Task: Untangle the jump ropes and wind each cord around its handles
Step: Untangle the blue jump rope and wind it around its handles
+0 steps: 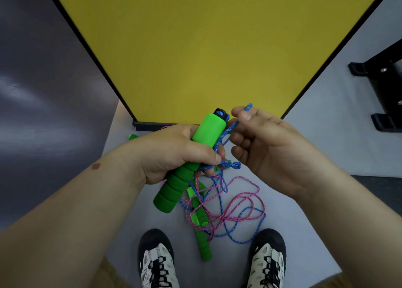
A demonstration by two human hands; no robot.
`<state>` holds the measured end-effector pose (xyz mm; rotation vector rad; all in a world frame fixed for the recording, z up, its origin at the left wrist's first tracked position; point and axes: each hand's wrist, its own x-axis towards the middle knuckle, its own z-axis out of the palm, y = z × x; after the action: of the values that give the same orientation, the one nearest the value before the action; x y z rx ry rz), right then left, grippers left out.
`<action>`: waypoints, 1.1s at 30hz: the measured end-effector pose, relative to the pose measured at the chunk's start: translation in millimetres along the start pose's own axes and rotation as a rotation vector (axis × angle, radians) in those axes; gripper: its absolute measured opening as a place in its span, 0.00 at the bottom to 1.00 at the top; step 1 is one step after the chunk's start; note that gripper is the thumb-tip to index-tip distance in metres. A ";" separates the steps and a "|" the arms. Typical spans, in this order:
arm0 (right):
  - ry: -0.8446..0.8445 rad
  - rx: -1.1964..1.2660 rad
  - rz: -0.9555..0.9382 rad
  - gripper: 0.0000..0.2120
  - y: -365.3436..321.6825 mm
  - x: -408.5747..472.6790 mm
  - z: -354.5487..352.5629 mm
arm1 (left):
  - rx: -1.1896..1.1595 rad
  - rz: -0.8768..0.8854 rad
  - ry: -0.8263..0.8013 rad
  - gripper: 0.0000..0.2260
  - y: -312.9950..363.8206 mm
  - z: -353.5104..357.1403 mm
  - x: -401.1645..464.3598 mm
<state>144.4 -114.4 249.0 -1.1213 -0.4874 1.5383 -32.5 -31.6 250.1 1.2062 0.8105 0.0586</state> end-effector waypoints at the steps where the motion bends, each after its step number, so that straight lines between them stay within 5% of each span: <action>1: 0.008 -0.032 -0.006 0.06 0.6 0.0 0.6 | -0.008 -0.003 0.004 0.08 0.4 -0.2 -0.2; 12: 0.392 0.168 -0.175 0.08 -11.3 9.1 -11.8 | -0.015 -0.021 -0.009 0.08 1.3 -3.5 -2.0; 19: 0.181 0.140 0.086 0.04 -4.1 4.5 -5.2 | -0.051 0.026 0.087 0.05 1.9 -1.7 -0.3; 24: -0.007 0.012 0.124 0.15 -3.8 -0.4 -2.6 | -0.089 0.024 0.136 0.03 3.3 -0.1 0.6; 27: 0.083 -0.068 0.048 0.08 -3.7 2.1 -1.9 | -0.094 0.012 0.117 0.03 3.6 -0.2 -0.5; 33: 0.334 0.164 -0.164 0.04 -12.5 8.6 -12.4 | -0.088 0.004 0.037 0.11 1.5 -1.3 -0.7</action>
<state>162.0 -106.0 249.8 -1.1518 -0.2153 1.1965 -33.2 -30.4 251.6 1.1265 0.8297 0.1196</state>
